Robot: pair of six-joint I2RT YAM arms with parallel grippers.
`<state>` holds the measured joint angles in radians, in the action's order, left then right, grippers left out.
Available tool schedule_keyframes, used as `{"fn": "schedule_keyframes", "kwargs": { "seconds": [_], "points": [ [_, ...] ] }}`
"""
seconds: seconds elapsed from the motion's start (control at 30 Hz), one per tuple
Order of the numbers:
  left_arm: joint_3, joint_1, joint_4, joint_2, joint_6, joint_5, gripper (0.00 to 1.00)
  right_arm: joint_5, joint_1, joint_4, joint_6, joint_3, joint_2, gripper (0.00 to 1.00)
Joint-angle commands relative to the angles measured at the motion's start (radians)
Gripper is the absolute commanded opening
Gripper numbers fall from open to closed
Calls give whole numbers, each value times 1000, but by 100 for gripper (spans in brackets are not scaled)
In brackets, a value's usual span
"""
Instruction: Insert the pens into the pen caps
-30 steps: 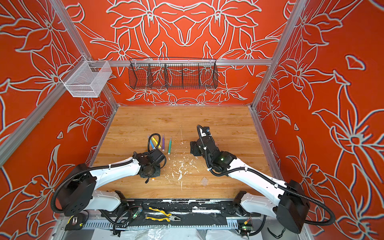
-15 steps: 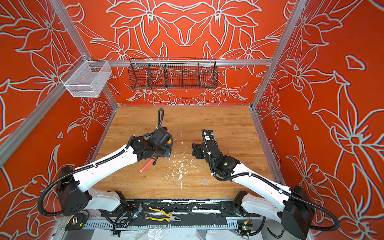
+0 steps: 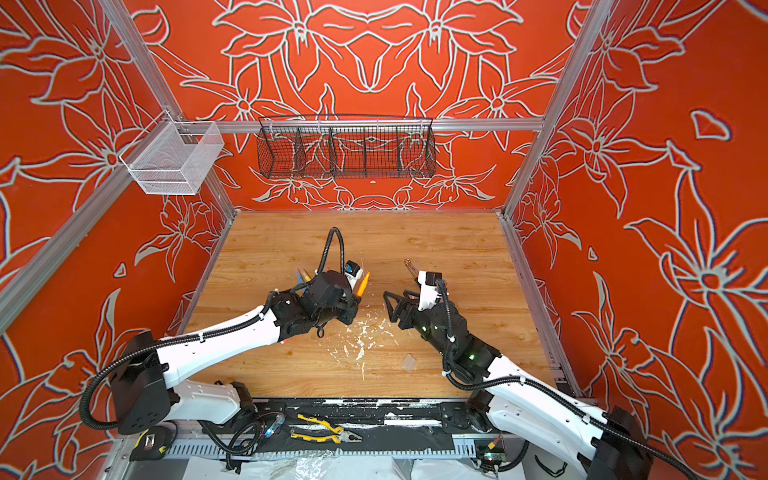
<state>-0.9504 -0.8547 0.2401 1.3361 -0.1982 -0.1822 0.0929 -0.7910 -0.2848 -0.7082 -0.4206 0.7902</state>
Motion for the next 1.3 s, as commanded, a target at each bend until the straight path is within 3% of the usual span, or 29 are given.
{"fn": "schedule_keyframes", "kwargs": {
  "seconds": [0.0, 0.23, 0.57, 0.9, 1.03, 1.17, 1.27],
  "points": [
    [37, -36, -150, -88, 76, -10, 9, -113, 7, -156, -64, 16, 24, 71],
    [69, -87, -189, -101, 107, -54, 9, -201, 7, -213, -96, -10, 119, 67],
    [60, -182, -218, -55, 169, -111, 8, -196, 6, -211, -96, -9, 107, 62],
    [80, -202, -239, -66, 184, -130, 10, -189, 7, -195, -99, -21, 129, 26],
    [85, -204, -246, -64, 189, -132, 20, -193, 6, -194, -96, -23, 127, 16],
    [106, -204, -284, -55, 193, -147, 47, -198, 7, -198, -100, -24, 131, 4],
    [107, -203, -315, -28, 205, -157, 52, -226, 7, -209, -99, -32, 139, 0]
  ]
}}
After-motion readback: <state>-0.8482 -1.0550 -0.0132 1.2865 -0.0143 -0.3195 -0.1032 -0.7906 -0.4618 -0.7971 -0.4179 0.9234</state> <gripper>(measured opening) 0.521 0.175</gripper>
